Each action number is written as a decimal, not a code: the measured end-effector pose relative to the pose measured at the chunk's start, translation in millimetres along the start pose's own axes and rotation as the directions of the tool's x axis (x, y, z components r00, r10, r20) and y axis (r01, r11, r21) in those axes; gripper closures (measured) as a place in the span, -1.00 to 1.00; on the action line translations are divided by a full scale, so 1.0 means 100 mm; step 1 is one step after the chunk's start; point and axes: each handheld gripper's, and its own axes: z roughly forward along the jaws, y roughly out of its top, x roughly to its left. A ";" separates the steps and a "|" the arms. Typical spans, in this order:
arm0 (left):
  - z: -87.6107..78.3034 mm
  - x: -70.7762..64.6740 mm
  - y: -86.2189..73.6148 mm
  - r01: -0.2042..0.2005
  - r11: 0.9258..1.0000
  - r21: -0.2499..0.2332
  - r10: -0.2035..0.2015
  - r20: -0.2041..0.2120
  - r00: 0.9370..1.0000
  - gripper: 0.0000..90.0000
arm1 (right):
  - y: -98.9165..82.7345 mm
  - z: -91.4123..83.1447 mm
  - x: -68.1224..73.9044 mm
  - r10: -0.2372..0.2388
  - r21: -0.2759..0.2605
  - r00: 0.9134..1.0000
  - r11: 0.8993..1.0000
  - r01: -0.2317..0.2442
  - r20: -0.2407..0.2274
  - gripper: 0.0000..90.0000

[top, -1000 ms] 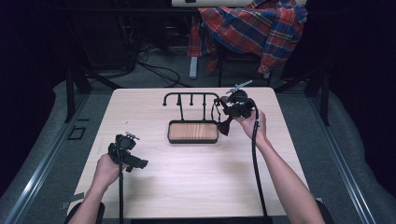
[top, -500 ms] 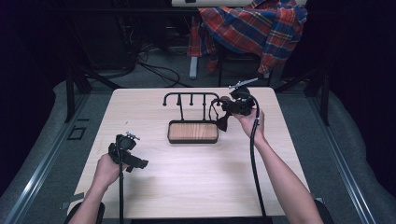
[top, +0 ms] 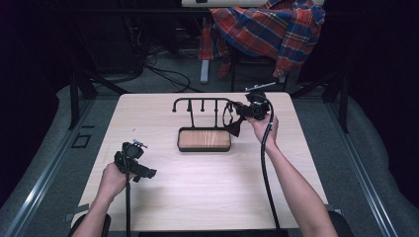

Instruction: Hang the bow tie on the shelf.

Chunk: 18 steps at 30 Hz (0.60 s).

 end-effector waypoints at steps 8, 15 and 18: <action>-0.01 0.00 0.00 -0.003 1.000 0.000 0.003 0.002 1.000 -0.97 | -0.07 0.13 -0.02 0.023 0.074 0.998 0.997 -0.019 -0.056 0.72; -0.01 0.00 0.00 -0.004 1.000 0.000 0.004 0.004 1.000 -0.97 | -0.09 0.10 -0.03 0.022 0.092 0.996 0.996 -0.015 -0.082 0.57; -0.01 0.00 0.00 -0.004 1.000 0.000 0.004 0.003 1.000 -0.97 | -0.10 0.07 -0.03 0.018 0.093 0.996 0.996 -0.009 -0.089 0.48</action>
